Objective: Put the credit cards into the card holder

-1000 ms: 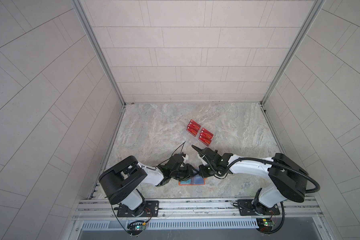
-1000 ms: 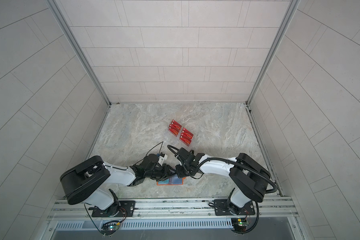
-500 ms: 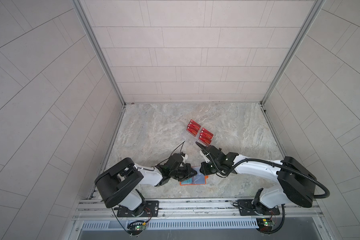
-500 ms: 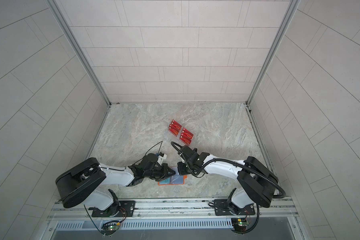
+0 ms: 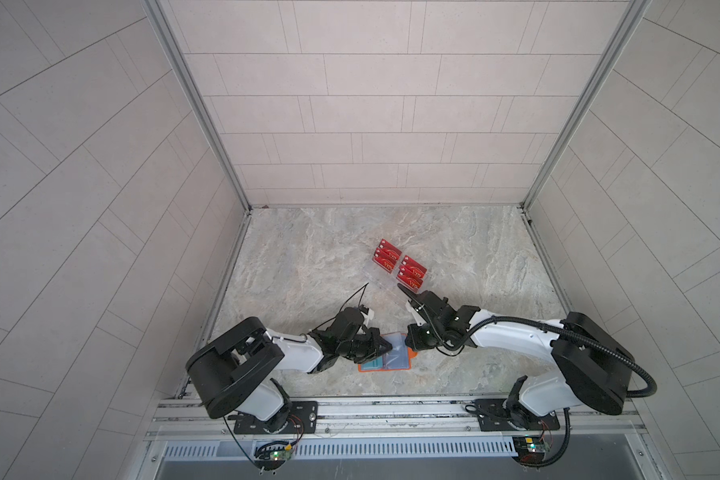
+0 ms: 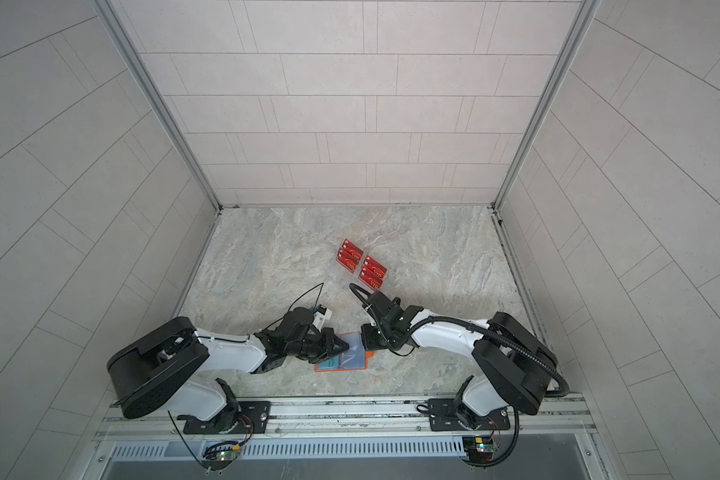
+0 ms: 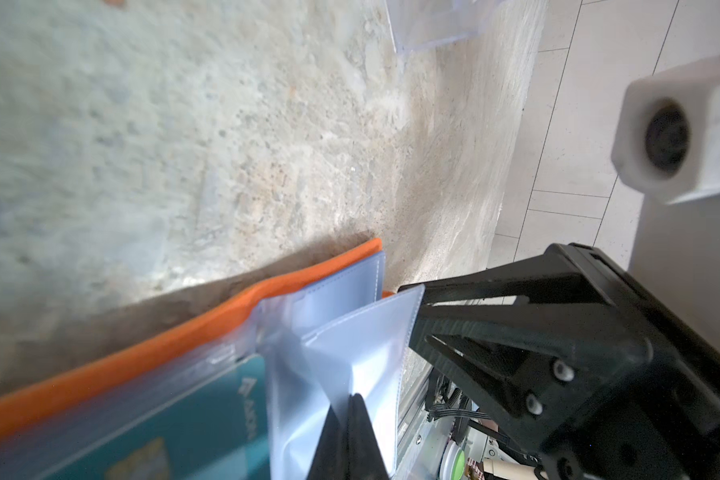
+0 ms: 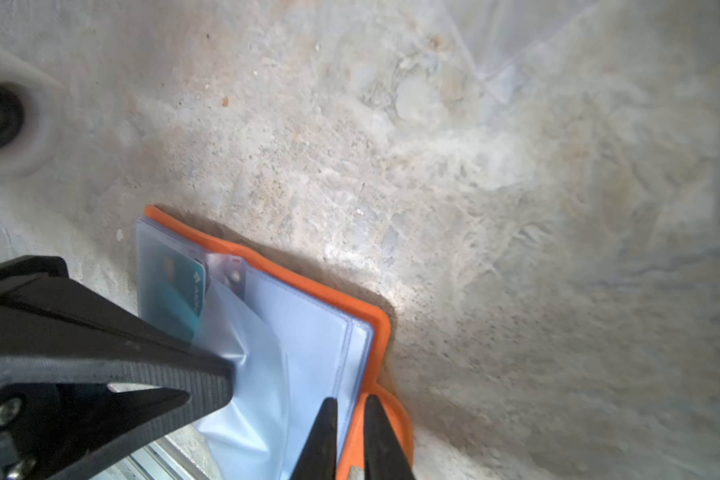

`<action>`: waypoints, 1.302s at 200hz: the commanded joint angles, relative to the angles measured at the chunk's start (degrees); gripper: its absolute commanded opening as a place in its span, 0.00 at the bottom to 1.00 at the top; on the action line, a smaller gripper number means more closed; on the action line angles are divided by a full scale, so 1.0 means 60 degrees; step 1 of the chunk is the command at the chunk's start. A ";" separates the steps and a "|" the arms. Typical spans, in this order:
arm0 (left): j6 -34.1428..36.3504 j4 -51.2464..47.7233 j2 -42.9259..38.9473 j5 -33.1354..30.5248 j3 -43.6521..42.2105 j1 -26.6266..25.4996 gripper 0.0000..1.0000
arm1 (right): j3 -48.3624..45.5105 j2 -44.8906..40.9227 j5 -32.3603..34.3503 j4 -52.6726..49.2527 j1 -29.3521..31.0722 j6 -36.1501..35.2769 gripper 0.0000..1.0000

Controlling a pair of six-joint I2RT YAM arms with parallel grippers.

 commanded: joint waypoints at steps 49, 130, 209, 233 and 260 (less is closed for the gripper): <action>0.0199 0.0265 -0.0280 0.0165 -0.0165 0.0061 0.06 | -0.0216 0.0006 -0.0624 0.0734 0.0115 0.0187 0.16; 0.0155 0.0499 -0.0200 0.0271 -0.0180 0.0059 0.09 | -0.0244 0.0507 -0.1510 0.1604 0.0299 0.0364 0.17; 0.0140 0.0412 -0.0250 0.0395 -0.0074 0.0054 0.50 | -0.0385 0.0910 -0.1921 0.2161 0.0248 0.0567 0.17; 0.0224 -0.0221 -0.0456 0.0460 0.0141 0.0059 0.62 | -0.0428 0.0960 -0.2111 0.2381 0.0184 0.0664 0.17; 0.0873 -0.2344 -0.1176 0.0294 0.0620 0.0049 0.72 | -0.0536 0.0995 -0.2331 0.2674 0.0067 0.0801 0.17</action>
